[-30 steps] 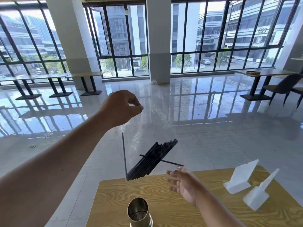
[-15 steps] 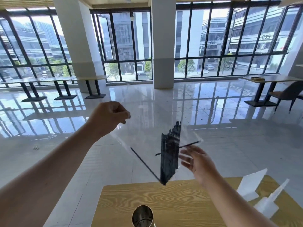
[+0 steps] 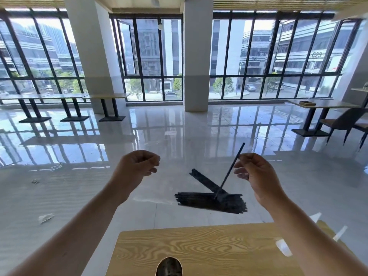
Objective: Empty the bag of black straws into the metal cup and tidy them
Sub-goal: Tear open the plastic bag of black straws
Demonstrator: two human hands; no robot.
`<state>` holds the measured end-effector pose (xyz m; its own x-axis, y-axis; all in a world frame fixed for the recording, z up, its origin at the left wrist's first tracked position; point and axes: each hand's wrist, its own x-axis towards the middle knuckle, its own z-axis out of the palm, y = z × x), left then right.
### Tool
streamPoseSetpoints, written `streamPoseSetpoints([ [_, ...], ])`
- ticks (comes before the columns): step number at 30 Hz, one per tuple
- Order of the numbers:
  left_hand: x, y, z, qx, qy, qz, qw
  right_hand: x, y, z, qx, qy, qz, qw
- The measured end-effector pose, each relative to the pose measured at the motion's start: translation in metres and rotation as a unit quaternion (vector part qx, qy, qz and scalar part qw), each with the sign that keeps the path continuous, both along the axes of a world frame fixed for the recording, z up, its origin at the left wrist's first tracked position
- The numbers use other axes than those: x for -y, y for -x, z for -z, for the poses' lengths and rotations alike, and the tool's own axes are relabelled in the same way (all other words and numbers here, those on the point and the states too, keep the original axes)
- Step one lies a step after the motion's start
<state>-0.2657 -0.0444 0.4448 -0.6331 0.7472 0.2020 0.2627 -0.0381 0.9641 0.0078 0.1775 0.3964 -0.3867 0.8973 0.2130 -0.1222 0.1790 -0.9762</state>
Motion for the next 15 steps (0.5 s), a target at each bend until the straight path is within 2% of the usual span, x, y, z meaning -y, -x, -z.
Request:
streamPoseSetpoints([
  [8, -0.004, -0.001, -0.002, 0.001, -0.015, 0.003, 1.000, -0.004, -0.006, -0.011, 0.003, -0.056, 0.030, 0.998],
  [15, -0.003, -0.001, -0.005, 0.019, -0.027, 0.016, 0.999, -0.007, -0.009, -0.014, 0.014, -0.051, 0.021, 0.998],
])
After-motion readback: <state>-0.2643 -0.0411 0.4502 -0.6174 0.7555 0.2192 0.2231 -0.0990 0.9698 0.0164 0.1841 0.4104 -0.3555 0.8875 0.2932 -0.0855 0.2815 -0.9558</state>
